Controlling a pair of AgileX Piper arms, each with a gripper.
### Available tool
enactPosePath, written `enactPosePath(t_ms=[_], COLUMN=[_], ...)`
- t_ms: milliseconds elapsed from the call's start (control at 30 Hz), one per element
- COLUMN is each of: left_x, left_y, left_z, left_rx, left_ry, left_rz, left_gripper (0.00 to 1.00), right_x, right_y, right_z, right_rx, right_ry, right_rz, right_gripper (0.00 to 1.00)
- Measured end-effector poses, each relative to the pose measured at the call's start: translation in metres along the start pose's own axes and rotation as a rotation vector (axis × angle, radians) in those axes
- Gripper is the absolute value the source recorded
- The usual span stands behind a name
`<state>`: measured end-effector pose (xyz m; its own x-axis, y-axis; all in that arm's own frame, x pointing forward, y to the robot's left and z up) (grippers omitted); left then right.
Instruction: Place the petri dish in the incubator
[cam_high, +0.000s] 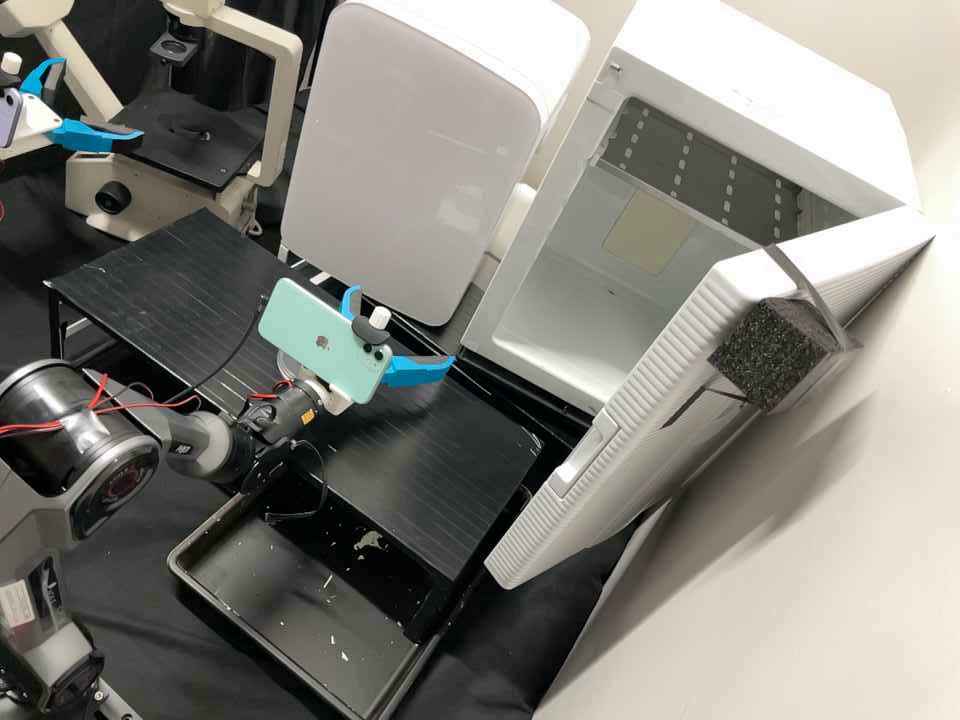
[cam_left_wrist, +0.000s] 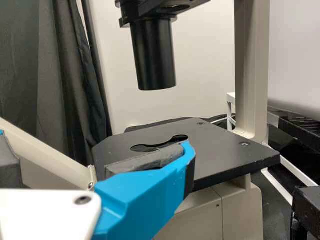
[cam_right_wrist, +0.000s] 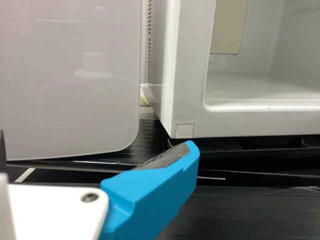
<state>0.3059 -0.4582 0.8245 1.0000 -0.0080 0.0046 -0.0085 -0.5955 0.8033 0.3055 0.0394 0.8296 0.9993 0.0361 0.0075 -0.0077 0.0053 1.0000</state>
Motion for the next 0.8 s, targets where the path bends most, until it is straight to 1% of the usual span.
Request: enactPosePath(t_ms=[333, 467, 567, 633, 733, 800], left_x=[0.000, 0.000, 0.000, 0.000, 0.000, 0.000], left_y=[0.000, 0.000, 0.000, 0.000, 0.000, 0.000], left_z=[0.000, 0.000, 0.000, 0.000, 0.000, 0.000], left_rx=[0.000, 0.000, 0.000, 0.000, 0.000, 0.000], left_ry=[0.000, 0.000, 0.000, 0.000, 0.000, 0.000], left_rz=[0.000, 0.000, 0.000, 0.000, 0.000, 0.000], left_gripper=[1.00, 1.00, 1.00, 1.00, 1.00, 1.00], right_x=[0.000, -0.009, -0.020, -0.031, -0.047, -0.059], right_y=[0.000, -0.002, 0.001, 0.002, 0.002, 0.000], right_z=[0.000, 0.002, 0.003, 0.003, 0.002, 0.002], right_rx=[0.000, 0.000, 0.007, 0.019, 0.027, 0.024], right_ry=[0.000, 0.002, 0.022, 0.047, 0.081, 0.107], right_rz=[0.000, 0.002, 0.014, 0.026, 0.049, 0.056], right_gripper=[1.00, 1.00, 1.00, 1.00, 1.00, 1.00])
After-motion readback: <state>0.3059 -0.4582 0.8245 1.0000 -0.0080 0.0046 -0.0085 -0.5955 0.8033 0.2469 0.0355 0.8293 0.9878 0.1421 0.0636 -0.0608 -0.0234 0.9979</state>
